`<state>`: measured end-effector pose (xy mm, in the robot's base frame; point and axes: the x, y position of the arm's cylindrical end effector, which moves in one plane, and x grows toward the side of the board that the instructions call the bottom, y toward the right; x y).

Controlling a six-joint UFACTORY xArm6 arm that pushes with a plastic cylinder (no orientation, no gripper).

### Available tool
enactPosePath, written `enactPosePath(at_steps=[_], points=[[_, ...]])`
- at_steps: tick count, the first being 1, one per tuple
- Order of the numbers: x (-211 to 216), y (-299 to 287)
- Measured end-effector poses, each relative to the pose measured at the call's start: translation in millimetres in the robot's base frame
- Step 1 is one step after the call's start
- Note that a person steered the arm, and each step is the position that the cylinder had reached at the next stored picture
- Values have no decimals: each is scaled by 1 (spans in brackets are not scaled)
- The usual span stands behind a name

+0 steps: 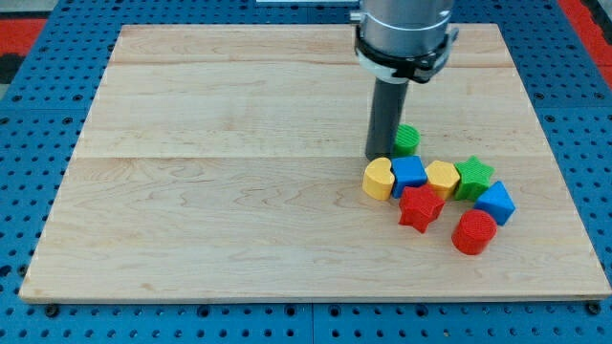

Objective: Move the green circle into the yellow hexagon

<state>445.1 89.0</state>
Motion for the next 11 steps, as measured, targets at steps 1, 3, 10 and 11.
enactPosePath(at_steps=[1, 3, 10, 11], points=[[0, -7], [-27, -34], [-1, 12], [9, 12]])
